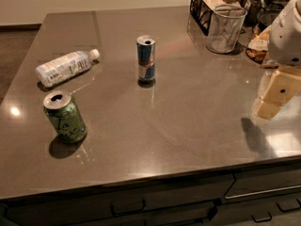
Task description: Move blue plastic bottle near green can
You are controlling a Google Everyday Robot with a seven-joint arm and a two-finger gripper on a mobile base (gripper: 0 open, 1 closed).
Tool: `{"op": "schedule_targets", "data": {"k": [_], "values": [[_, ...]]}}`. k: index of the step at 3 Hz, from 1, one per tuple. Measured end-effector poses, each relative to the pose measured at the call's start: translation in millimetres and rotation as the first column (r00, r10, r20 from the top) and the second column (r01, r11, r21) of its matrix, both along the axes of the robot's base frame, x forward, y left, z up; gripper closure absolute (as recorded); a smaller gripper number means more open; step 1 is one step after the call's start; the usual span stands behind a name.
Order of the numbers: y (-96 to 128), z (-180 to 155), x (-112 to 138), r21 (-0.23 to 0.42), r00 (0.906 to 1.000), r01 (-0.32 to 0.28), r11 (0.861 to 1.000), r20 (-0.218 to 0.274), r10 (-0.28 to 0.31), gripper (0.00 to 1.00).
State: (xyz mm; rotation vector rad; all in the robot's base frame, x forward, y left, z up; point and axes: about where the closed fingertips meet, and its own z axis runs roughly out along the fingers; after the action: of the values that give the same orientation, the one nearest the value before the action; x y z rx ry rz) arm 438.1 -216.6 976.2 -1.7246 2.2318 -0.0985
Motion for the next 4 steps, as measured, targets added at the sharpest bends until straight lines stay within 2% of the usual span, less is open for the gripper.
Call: {"op": "schedule_targets", "data": {"k": [1,2,3,4], "values": [[2,1,2,0.001,1.0,-0.005,1.0,0.001,0.005,0.0],[16,5,22,0.006,0.9988,-0.047,0.999,0.01,0.047,0.0],[38,8,49,0.022,0.9933,-0.115,0.993,0.015,0.114,0.0],[67,15,79,0.035,0.9812,-0.192,0.981,0.032,0.191,0.0]]}}
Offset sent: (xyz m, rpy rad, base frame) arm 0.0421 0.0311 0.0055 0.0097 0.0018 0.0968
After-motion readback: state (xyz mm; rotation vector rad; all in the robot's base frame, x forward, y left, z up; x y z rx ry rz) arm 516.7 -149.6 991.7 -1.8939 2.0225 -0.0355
